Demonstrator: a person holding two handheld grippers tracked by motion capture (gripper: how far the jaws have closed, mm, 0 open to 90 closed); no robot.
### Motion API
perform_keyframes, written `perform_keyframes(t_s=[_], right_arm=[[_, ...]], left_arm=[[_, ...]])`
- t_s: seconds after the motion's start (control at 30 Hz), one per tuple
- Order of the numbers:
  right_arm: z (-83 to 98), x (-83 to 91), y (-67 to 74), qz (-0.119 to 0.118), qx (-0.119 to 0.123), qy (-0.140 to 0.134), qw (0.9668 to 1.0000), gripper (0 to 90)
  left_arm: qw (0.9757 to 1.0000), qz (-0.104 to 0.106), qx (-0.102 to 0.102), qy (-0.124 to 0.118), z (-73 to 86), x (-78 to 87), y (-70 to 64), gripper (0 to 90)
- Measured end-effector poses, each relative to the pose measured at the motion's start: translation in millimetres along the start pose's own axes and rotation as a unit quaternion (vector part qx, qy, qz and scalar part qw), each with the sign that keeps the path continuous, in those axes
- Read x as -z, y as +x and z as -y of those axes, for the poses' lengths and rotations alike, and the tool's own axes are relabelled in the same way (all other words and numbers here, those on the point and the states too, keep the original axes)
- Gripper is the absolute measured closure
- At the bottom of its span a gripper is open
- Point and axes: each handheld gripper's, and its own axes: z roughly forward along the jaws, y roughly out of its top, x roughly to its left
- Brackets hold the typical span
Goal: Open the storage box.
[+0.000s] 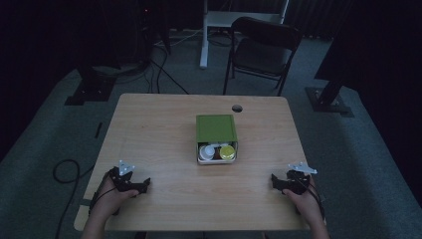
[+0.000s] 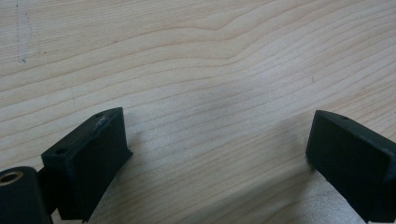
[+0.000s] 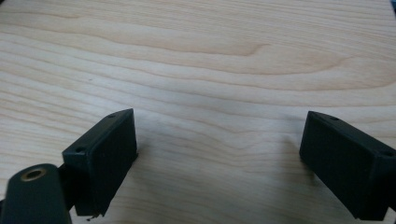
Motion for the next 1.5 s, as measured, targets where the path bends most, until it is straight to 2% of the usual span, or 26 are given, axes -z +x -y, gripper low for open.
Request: perform_keyframes(t_s=[0.27,0.6,0.7,0.73,0.8,1.0,1.07,1.13,1.17,1.3,1.37,1.43,1.5], right_arm=[[-2.2,-2.2,17.5,-0.021,0.025,-0.001,0.9995,10.7],[-6.8,-1.6,42.4,-0.024,0.084,-0.006,0.9961,10.8],[-9.5,-0.7,47.8,-0.048,0.076,-0.018,0.9958,11.0],[-9.5,-0.7,47.8,-0.048,0.076,-0.018,0.9958,11.0],[-12.5,-0.6,56.3,-0.048,0.098,-0.025,0.9936,11.2],[-16.2,-2.5,70.8,-0.058,0.125,-0.03,0.99,11.2],[-17.1,-3.9,78.8,-0.058,0.145,-0.031,0.9872,11.3],[-17.4,-4.1,81.5,-0.056,0.154,-0.032,0.986,11.3],[-18.3,-4.5,86.2,-0.055,0.166,-0.035,0.984,11.5],[-20.8,-5.2,94.8,-0.055,0.184,-0.043,0.9805,13.3],[-21.4,-5.3,96.4,-0.055,0.187,-0.043,0.9799,13.3],[-24.0,-5.1,104.6,-0.048,0.21,-0.052,0.9751,13.4],[-24.9,-4.7,107.6,-0.05,0.215,-0.053,0.9739,13.3]], left_arm=[[1.0,0.0,0.0,0.0,0.0,0.0,0.0,5.8],[1.0,0.0,0.0,0.0,0.0,0.0,0.0,5.8],[1.0,0.0,0.0,0.0,0.0,0.0,0.1,5.8],[1.0,0.0,0.0,0.0,0.0,0.0,0.0,5.8],[1.0,0.0,0.0,0.0,0.0,0.0,0.0,5.8],[1.0,0.0,0.0,0.0,0.0,0.0,0.0,5.8],[1.0,0.0,0.0,0.0,0.0,0.0,0.1,5.8],[1.0,0.0,0.0,0.0,0.0,0.1,0.1,5.8],[1.0,0.0,0.0,0.0,0.0,0.0,0.0,5.8],[1.0,0.0,0.0,0.0,0.0,0.0,0.1,5.8],[1.0,0.0,0.0,0.0,0.0,0.0,0.1,5.8],[1.0,0.0,0.0,0.0,0.0,0.0,0.0,5.8],[1.0,0.0,-0.001,0.001,0.0,0.1,0.1,5.8]])
